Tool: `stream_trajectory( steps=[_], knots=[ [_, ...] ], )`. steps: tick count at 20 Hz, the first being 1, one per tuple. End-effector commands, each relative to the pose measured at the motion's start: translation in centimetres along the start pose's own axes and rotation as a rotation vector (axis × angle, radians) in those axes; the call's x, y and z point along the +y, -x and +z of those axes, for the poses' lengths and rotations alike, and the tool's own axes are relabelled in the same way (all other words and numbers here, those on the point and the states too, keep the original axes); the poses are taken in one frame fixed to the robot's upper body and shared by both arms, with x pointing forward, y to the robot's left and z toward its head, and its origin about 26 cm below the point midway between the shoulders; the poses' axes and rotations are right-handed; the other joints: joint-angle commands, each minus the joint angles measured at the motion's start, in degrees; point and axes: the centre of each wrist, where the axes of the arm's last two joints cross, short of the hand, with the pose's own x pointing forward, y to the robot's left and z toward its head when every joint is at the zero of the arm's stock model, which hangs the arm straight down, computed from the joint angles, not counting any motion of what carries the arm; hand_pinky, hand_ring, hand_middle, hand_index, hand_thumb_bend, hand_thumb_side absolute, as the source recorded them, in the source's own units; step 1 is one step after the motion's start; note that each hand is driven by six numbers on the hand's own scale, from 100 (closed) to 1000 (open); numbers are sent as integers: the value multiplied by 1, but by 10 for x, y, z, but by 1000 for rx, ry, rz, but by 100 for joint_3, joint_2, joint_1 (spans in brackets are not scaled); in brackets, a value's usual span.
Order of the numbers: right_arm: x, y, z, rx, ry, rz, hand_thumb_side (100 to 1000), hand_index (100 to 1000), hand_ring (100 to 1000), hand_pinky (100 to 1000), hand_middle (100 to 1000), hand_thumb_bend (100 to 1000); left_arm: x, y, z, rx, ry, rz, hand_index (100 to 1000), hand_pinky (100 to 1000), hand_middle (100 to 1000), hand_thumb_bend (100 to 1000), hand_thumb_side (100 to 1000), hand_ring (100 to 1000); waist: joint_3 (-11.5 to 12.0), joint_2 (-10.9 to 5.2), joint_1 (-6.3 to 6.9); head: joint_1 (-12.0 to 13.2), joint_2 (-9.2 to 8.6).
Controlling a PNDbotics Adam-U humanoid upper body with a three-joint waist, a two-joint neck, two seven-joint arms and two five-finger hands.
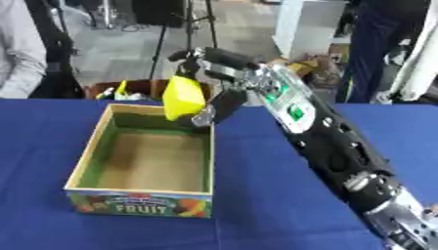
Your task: Pick up objects on the table and place them in the box.
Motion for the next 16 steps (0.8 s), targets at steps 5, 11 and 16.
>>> stream_trajectory(
  steps=[5,11,16],
  knots=[
    [9,-8,-24,4,-29,85,440,483,967,689,305,231,1,-9,-3,-30,11,-3,625,349,471,159,675,423,50,-125,41,-451,278],
    [35,-2,-32,73,-62,150,494,473,946,666,305,125,1,-9,-3,-27,11,0,625,349,471,156,672,422,90,-153,45,-937,444],
    [55,4,-36,117,-88,205,522,469,940,656,306,100,1,-9,-3,-26,11,3,625,350,471,154,670,422,108,-172,40,-1132,475]
  ],
)
